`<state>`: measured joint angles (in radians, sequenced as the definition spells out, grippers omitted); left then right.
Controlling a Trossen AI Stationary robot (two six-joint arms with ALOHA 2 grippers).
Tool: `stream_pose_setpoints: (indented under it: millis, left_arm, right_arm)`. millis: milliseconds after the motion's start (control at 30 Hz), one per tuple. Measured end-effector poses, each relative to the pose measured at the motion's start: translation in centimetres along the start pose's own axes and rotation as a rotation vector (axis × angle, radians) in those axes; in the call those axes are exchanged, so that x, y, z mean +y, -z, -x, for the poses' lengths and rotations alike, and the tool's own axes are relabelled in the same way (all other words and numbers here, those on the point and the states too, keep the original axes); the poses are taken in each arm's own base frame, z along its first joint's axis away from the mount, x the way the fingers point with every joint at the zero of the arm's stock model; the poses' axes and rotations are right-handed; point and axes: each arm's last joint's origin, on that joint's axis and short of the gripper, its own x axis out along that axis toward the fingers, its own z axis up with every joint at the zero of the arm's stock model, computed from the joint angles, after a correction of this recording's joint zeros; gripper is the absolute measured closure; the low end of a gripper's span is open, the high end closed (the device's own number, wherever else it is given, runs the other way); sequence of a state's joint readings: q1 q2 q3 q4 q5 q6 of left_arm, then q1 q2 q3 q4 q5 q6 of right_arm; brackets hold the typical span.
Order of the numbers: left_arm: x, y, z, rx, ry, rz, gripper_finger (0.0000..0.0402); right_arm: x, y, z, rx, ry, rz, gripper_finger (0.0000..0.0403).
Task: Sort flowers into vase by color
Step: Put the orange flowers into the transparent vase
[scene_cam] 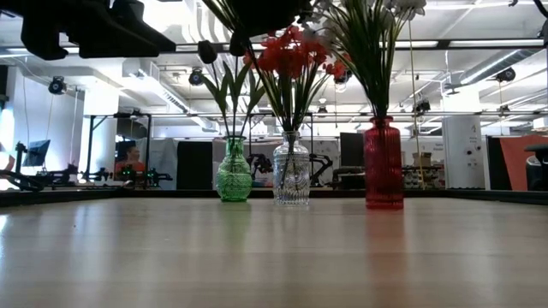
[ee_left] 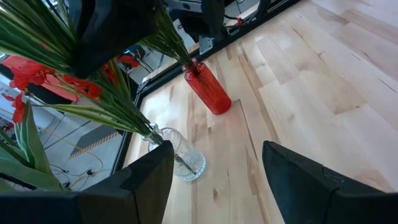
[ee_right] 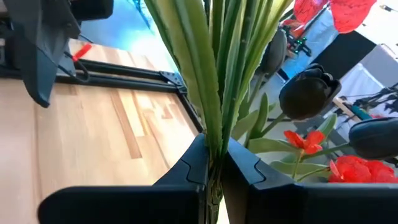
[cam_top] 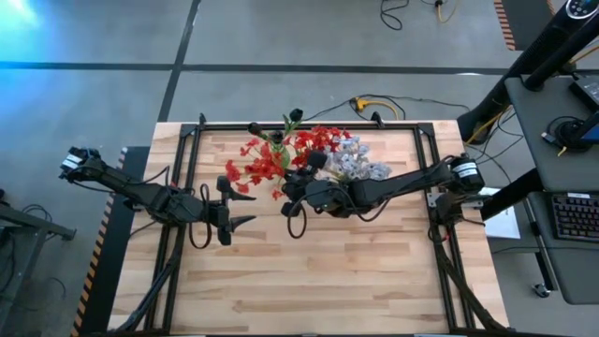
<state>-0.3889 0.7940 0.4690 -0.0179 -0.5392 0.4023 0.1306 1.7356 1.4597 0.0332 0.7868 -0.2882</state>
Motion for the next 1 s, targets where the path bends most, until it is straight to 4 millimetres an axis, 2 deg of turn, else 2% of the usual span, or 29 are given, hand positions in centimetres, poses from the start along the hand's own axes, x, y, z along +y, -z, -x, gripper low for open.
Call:
stream_pose_setpoints:
  millis: [1000]
  left_arm:
    - [-0.04, 0.06, -0.02, 0.006, 0.003, -0.004, 0.0174]
  right_arm:
    - [-0.33, 0.60, -0.53, 0.033, 0.005, 0.073, 0.0388]
